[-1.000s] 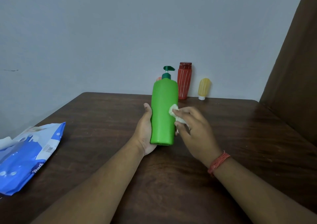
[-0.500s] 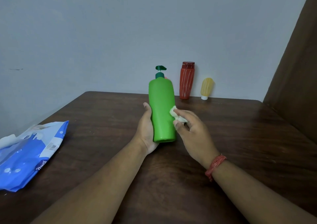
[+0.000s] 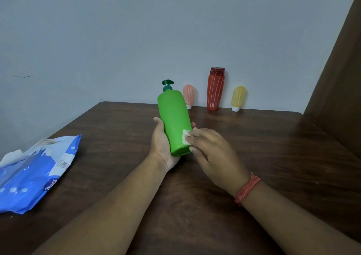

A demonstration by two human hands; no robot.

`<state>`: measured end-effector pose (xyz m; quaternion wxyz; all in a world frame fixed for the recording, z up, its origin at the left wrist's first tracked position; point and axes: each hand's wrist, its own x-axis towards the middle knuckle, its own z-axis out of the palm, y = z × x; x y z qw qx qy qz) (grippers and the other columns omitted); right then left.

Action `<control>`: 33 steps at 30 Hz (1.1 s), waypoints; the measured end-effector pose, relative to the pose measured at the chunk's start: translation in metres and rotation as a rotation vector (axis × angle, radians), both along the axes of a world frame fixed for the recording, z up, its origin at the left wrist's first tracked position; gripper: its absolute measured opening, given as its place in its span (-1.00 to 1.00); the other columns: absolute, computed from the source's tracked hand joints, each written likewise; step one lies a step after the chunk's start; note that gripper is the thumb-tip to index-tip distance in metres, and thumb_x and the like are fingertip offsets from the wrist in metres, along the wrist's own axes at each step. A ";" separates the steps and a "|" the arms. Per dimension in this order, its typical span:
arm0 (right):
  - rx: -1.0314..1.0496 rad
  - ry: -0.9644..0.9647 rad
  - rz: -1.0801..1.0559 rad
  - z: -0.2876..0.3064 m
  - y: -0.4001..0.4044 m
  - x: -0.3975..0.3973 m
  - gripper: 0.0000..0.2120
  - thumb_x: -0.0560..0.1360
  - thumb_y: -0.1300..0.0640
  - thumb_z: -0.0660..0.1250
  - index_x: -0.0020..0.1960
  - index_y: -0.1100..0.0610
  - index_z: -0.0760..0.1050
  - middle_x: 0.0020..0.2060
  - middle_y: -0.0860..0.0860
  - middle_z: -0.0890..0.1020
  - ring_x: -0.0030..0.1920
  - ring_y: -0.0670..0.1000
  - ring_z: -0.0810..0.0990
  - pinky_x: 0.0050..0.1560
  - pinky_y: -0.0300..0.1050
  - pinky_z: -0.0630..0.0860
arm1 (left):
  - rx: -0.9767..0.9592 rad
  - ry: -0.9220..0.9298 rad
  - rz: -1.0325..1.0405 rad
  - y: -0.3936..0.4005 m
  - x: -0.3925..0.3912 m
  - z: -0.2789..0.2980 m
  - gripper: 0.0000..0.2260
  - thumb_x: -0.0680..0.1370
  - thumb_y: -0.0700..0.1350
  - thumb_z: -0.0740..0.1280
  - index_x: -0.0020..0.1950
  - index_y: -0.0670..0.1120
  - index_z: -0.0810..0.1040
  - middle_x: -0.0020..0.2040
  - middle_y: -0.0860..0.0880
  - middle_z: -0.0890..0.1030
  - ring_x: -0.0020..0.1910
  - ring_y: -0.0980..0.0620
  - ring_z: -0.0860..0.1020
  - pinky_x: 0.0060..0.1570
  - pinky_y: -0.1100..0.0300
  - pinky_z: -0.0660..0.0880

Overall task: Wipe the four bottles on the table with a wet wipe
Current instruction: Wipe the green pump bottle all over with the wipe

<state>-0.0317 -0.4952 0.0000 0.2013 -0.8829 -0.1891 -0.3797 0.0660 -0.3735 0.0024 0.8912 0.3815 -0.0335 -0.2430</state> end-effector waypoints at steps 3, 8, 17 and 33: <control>-0.226 -0.028 0.060 0.003 0.005 0.001 -0.78 0.56 0.21 0.32 0.17 0.16 0.62 0.16 0.03 0.62 0.17 0.07 0.51 0.22 -0.08 0.47 | 0.038 -0.018 -0.020 0.001 0.000 0.000 -0.15 0.55 0.47 -0.07 0.12 -0.23 0.64 -0.05 -0.25 0.67 -0.14 -0.16 0.68 -0.07 0.01 0.62; -0.218 -0.035 0.069 0.006 -0.005 0.000 -0.83 0.53 0.26 0.35 0.07 0.16 0.65 0.07 0.04 0.65 0.08 0.06 0.56 0.12 -0.09 0.53 | 0.057 -0.059 -0.032 -0.002 -0.002 -0.001 -0.17 0.56 0.46 -0.07 0.19 -0.21 0.62 -0.06 -0.23 0.67 -0.11 -0.14 0.66 -0.04 0.02 0.59; 0.193 -0.082 -0.050 0.005 -0.011 0.004 -0.92 0.47 0.32 0.40 -0.07 0.21 0.64 -0.07 0.05 0.63 -0.04 0.03 0.61 0.02 -0.11 0.54 | 0.143 -0.185 -0.105 -0.005 -0.010 0.001 -0.24 0.60 0.40 -0.09 0.29 -0.14 0.60 0.08 -0.19 0.70 0.01 -0.12 0.69 0.01 -0.01 0.61; 0.444 -0.165 -0.180 0.014 -0.037 0.007 -0.88 0.43 0.39 0.41 -0.11 0.20 0.63 -0.12 0.01 0.61 -0.07 -0.08 0.59 0.01 -0.25 0.51 | 0.298 -0.368 -0.341 -0.008 -0.025 0.004 -0.24 0.56 0.40 -0.09 0.24 -0.14 0.61 -0.02 -0.26 0.68 -0.16 -0.21 0.65 -0.11 -0.06 0.62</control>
